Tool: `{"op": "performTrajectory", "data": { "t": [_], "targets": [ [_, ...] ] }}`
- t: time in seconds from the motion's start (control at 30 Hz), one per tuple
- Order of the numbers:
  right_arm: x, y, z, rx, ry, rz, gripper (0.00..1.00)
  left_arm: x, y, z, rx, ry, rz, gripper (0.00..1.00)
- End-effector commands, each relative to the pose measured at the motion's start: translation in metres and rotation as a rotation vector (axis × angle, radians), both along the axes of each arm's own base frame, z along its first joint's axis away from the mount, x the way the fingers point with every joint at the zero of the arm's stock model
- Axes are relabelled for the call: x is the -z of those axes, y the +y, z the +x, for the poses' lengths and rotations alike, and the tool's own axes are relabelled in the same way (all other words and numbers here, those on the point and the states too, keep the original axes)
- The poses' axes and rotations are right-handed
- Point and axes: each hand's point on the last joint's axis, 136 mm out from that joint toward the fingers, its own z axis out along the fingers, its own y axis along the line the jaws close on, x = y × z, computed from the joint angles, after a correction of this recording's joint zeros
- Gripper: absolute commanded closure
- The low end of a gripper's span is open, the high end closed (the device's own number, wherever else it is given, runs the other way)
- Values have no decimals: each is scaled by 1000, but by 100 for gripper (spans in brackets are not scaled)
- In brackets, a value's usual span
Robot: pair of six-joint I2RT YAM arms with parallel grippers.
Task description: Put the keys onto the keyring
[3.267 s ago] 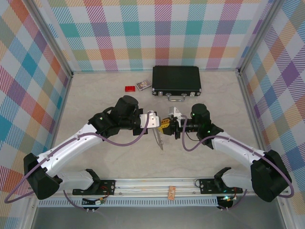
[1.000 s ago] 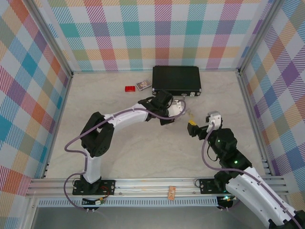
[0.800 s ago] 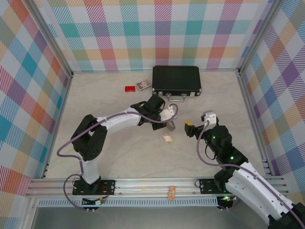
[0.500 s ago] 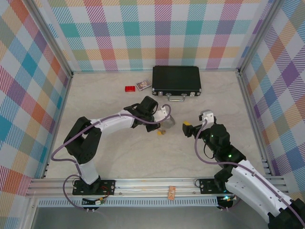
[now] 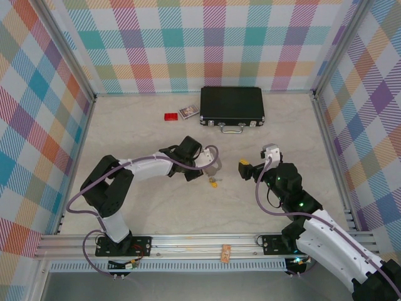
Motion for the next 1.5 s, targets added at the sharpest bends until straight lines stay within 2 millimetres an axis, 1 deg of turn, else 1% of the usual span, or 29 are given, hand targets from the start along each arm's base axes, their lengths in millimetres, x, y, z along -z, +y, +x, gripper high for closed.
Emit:
{"op": "performTrajectory", "data": {
  "t": [0.0, 0.07, 0.17, 0.23, 0.27, 0.4, 0.5, 0.57, 0.6, 0.63, 0.67, 0.7, 0.73, 0.83, 0.9, 0.93, 1.0, 1.13, 1.17, 1.2, 1.23, 1.3, 1.37, 1.4, 1.47],
  "targets": [
    [-3, 3, 1, -6, -15, 35, 1, -5, 14, 7, -66, -33, 12, 100],
    [-4, 2, 1, -5, -18, 34, 1, -1, 18, 5, -77, -19, 28, 100],
    [-3, 2, 1, -5, -20, 35, 1, 3, 23, 0, -101, 4, 39, 82],
    [-3, 3, 1, -6, -21, 36, 1, 4, 27, -4, -122, 20, 40, 80],
    [-3, 3, 2, -7, -21, 37, 1, 3, 28, -6, -130, 23, 37, 77],
    [-3, 4, 1, -11, -21, 38, 1, -10, 36, -9, -188, 5, 6, 70],
    [-3, 3, 1, -11, -21, 37, 1, -24, 40, -12, -225, -17, -25, 57],
    [-3, 3, 1, -7, -20, 37, 1, -30, 48, -17, -255, -13, -27, 51],
    [-3, 2, 1, -5, -19, 39, 1, -38, 49, -16, -275, -31, -48, 46],
    [-4, 2, 1, -3, -21, 40, 1, -45, 50, -15, -298, -50, -66, 35],
    [-4, 1, 1, 1, -21, 41, 1, -53, 55, -12, -334, -74, -82, 21],
    [-5, 0, 2, 12, -21, 43, 1, -68, 55, -6, -369, -120, -128, 9],
    [-5, -3, 4, 30, -20, 41, 1, -76, 57, -2, -402, -145, -156, 0],
    [-4, -14, 11, 109, -15, 19, 1, -112, 76, 12, -569, -250, -270, 0],
    [-1, -20, 17, 152, -8, -17, 1, -132, 96, 19, -692, -326, -341, 0],
    [0, -23, 21, 173, -4, -32, 1, -138, 108, 22, -752, -360, -357, 0],
    [3, -28, 30, 212, 3, -68, 1, -151, 138, 25, -895, -447, -399, 0],
    [9, -32, 49, 256, -17, -119, 1, -157, 195, 25, -1124, -588, -481, 0],
    [9, -34, 55, 265, -29, -129, 1, -152, 212, 24, -1193, -625, -497, 0],
    [13, -35, 60, 271, -33, -152, 1, -145, 228, 22, -1244, -648, -509, 0],
    [17, -37, 66, 278, -34, -169, 1, -141, 238, 21, -1277, -660, -518, 0],
    [30, -43, 78, 298, -21, -216, 1, -125, 263, 22, -1345, -666, -489, 0],
    [43, -52, 91, 326, -8, -250, 1, -108, 279, 27, -1381, -653, -435, 0],
    [49, -57, 97, 345, 3, -276, 1, -98, 289, 30, -1428, -646, -423, 0],
    [59, -67, 109, 375, 17, -281, 1, -79, 297, 36, -1462, -625, -417, 0]
  ]
}}
